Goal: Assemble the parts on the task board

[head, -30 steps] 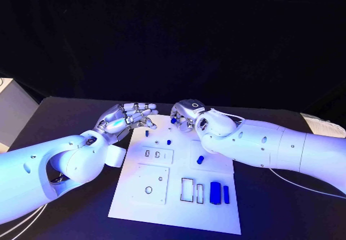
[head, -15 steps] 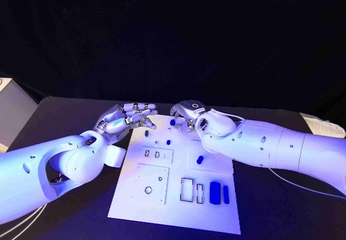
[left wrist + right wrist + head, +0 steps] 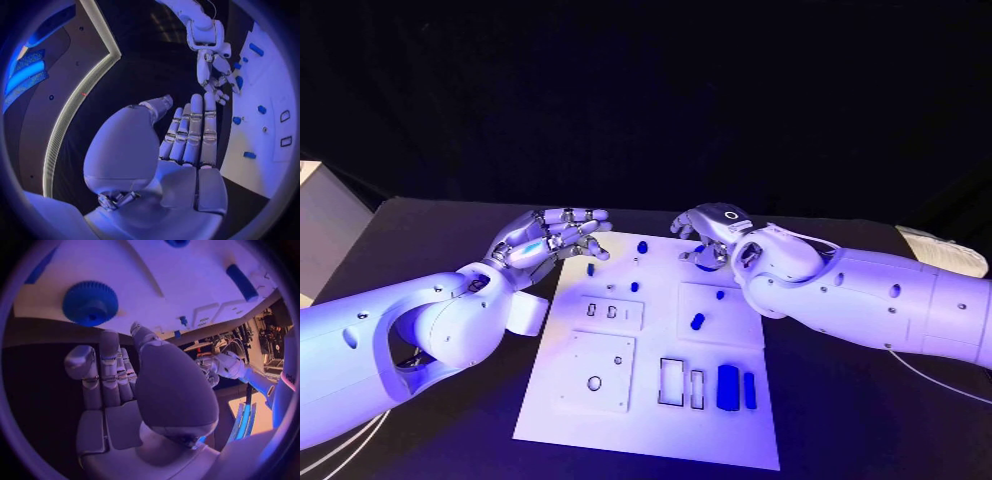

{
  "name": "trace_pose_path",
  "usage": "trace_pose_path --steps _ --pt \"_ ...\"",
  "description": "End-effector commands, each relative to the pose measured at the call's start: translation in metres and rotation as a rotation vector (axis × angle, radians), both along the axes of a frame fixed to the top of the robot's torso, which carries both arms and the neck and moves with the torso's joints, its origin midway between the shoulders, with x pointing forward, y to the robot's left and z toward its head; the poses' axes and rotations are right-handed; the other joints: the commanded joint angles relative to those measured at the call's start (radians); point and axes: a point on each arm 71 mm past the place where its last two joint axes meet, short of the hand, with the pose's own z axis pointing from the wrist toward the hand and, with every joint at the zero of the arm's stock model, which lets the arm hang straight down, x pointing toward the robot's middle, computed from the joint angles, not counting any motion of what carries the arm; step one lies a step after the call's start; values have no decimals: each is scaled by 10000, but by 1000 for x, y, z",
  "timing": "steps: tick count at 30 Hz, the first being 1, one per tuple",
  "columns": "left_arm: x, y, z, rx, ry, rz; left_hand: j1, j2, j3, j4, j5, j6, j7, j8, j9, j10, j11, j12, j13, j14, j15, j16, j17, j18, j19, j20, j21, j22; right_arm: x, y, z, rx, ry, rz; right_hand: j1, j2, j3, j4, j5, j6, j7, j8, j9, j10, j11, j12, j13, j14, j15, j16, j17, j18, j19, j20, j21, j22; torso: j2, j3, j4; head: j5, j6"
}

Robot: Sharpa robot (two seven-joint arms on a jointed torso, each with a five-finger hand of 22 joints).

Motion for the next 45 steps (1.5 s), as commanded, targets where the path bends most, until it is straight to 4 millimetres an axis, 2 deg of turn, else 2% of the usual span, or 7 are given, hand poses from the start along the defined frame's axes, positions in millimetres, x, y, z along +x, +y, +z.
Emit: trace_pose_path --steps 1,6,7,10,16,27,45 --pt "0 0 1 -61 -82 -154 33 21 9 -84 2 -78 272 -38 -13 -85 12 82 -7 -63 11 82 -44 58 -156 -23 128 86 -11 -18 9 968 -321 -83 172 -71 379 152 155 217 -71 79 11 1189 -188 441 238 121 -110 99 50 -115 252 -97 373 468 -50 67 -103 -50 95" --pt "2 2 1 -32 -92 -105 -18 40 46 -107 3 -51 216 -18 -14 354 -78 384 87 -78 -40 148 -90 80 -294 -27 304 205 -22 -51 11 1022 81 -557 60 -476 397 433 88 417 -425 105 -6 3011 -691 2261 1689 792 -540 1779 2132 -428 1023 -436 1635 1964 -67 144 -186 -107 191" --pt "2 2 1 -30 -96 -97 -18 40 46 -107 3 -51 216 -18 -14 354 -78 384 87 -78 -40 148 -90 80 -294 -27 304 205 -22 -56 10 1022 217 -650 0 -547 322 469 40 390 -417 88 -14 3075 -670 2508 1917 888 -527 2189 2713 -483 1138 -451 1831 2199 -67 153 -193 -106 190" --pt "3 3 0 -24 -99 -86 -24 33 48 -111 3 -50 209 -17 -14 361 -82 397 88 -80 -44 155 -95 82 -308 -28 322 217 -24 -69 7 1101 747 -967 -238 -422 -249 632 13 276 -372 113 -30 3094 -544 10187 9983 1314 -444 4737 6254 -654 1479 -382 2546 3076 -67 191 -223 -85 195" --pt "3 2 0 -23 -96 -97 -32 28 55 -116 2 -56 207 -19 -17 325 -78 390 78 -77 -47 168 -102 85 -324 -29 352 236 -24 -80 3 1254 1512 -1314 -516 -166 -1075 633 636 131 -174 254 -69 3879 -359 13626 13658 1706 -188 6257 8717 -796 1801 -165 3104 3785 -57 242 -244 -101 157" --pt "4 2 -1 -28 -90 -124 -60 22 83 -128 2 -68 218 -22 -23 193 -58 356 40 -79 -38 205 -127 87 -383 -23 444 296 -11 -67 -5 1387 2269 -1487 -601 24 -1245 646 779 123 -129 354 -83 4140 -291 14095 14165 1865 -131 6665 9491 -990 2256 -88 3731 4512 -48 169 -182 -88 28" --pt "5 2 -1 -27 -79 -142 -70 19 97 -138 2 -78 227 -26 -27 124 -46 336 20 -84 -29 221 -141 87 -415 -17 489 325 0 -46 -11 1369 2590 -1373 -616 107 -1207 643 852 143 -125 391 -84 4162 -284 14137 14212 1898 -120 6743 9650 -1016 2314 -75 3813 4606 -13 190 -176 -89 -51"
